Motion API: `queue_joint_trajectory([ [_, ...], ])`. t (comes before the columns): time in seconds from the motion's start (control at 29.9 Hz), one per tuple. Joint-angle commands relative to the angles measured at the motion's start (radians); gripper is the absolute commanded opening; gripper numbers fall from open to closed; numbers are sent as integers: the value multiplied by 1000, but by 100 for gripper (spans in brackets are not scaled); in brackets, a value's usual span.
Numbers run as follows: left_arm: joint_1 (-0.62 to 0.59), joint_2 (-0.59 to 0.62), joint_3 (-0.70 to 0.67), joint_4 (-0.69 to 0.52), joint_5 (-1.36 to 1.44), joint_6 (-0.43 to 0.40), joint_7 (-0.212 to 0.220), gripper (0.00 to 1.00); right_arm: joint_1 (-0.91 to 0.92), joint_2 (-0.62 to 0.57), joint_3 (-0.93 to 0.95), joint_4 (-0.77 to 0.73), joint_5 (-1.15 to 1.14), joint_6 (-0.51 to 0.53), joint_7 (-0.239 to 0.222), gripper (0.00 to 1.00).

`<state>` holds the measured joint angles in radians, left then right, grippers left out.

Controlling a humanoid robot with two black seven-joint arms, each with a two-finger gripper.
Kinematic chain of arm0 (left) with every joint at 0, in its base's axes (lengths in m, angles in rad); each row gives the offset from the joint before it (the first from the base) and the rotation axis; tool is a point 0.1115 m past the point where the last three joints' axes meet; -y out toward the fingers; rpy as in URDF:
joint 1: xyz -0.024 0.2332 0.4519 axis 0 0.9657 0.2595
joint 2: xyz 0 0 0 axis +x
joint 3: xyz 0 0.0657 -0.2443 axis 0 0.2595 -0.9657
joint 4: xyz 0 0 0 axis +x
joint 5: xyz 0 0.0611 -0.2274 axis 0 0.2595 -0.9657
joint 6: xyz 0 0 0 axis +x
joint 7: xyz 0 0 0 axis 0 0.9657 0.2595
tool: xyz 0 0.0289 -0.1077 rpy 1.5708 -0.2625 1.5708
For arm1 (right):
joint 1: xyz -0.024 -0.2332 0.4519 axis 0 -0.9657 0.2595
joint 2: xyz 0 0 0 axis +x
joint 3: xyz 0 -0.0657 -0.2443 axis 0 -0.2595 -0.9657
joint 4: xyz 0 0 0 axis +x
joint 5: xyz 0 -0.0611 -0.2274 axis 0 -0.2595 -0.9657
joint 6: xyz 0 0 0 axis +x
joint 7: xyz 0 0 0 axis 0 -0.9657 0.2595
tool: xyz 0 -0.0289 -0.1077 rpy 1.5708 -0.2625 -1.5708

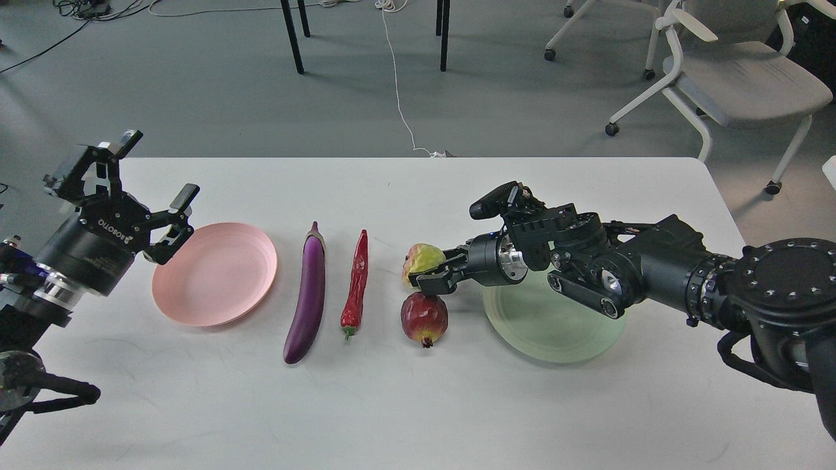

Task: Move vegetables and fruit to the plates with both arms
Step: 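Grasp the green-yellow fruit with the right gripper, then carry the fruit onto the pale green plate and release it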

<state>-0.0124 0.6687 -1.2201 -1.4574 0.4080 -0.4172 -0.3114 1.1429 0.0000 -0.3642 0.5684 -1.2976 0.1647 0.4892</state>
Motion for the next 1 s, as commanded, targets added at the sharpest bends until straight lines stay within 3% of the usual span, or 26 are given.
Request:
queue_joint_trajectory([
  [0.0, 0, 0, -1, 0, 0, 0, 0, 100, 0, 0, -2, -1, -2, 3, -1, 49],
  [0.3, 0, 0, -1, 0, 0, 0, 0, 100, 26, 0, -16, -2, 0, 4, -1, 49],
  [0.47, 0, 0, -1, 0, 0, 0, 0, 100, 128, 0, -18, 13, 1, 9, -1, 49],
  [0.64, 0, 0, -1, 0, 0, 0, 0, 100, 202, 0, -71, 122, -5, 12, -1, 49],
  [0.97, 0, 0, -9, -14, 0, -5, 0, 100, 267, -282, -188, 314, -66, 13, -1, 49],
])
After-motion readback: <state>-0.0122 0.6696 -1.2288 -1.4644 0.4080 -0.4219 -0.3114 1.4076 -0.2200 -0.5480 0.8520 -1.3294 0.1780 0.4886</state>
